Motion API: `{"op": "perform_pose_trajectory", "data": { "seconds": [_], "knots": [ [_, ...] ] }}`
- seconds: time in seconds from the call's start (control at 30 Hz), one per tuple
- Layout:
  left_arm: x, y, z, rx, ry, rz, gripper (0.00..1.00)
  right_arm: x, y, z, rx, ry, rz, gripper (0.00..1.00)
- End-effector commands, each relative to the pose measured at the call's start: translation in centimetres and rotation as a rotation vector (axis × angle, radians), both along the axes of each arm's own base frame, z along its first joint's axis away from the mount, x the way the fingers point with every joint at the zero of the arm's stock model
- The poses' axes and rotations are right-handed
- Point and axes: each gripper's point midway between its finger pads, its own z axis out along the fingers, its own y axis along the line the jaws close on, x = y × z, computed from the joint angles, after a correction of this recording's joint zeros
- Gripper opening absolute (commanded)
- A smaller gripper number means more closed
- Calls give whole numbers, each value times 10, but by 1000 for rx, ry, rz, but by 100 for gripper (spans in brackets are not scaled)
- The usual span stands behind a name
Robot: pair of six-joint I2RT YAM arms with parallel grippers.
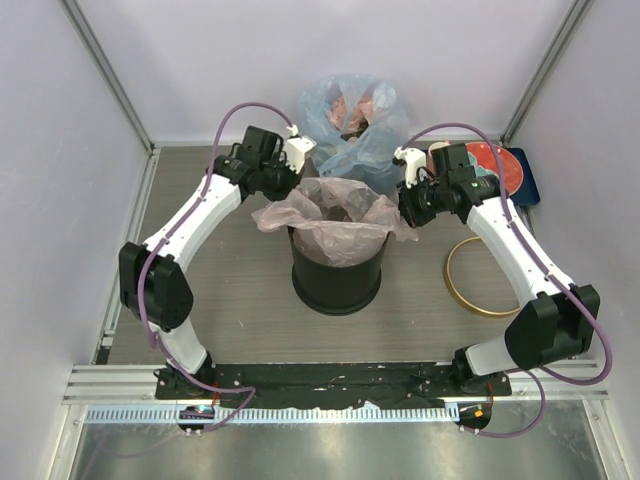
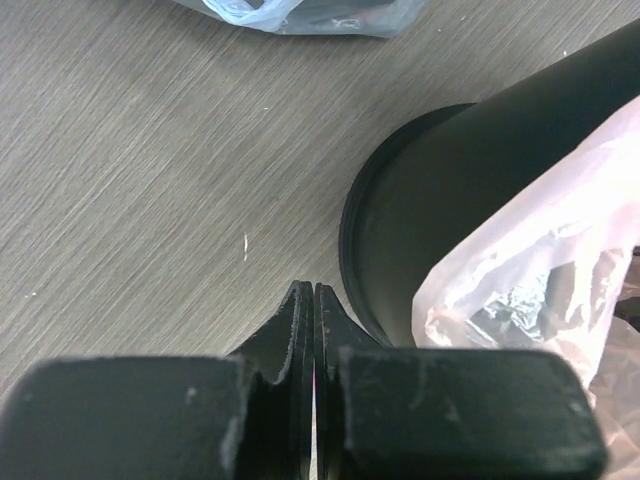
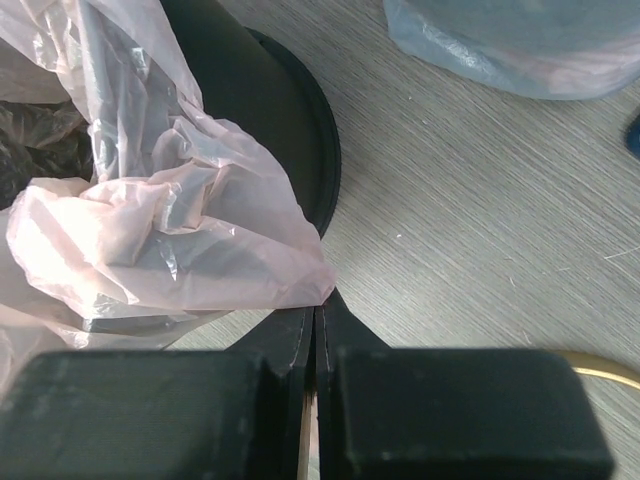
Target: Put the trash bags into the trash bin
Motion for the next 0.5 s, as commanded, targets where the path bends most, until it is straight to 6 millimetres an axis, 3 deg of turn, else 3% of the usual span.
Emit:
{"op": "perform_pose_trajectory", "data": {
  "seconds": [0.0,0.1,0.2,0.33,0.47],
  "knots": [
    [4,-7,-3,-42,23,3,0,5,6,16,35,-55,25,4],
    [-2,-1,-23,-42,87,23,0,-3,1,21,26,-69,27,4],
    [-2,8,-29,-55,121,54,0,-15,-7,28,2,-108,37,5],
    [1,14,-28,-58,119,74,0,-20,-10,29,-12,-129,43,7],
    [0,12,-22,-69,131,69,0,-13,-6,35,4,-134,44,6]
  ]
}}
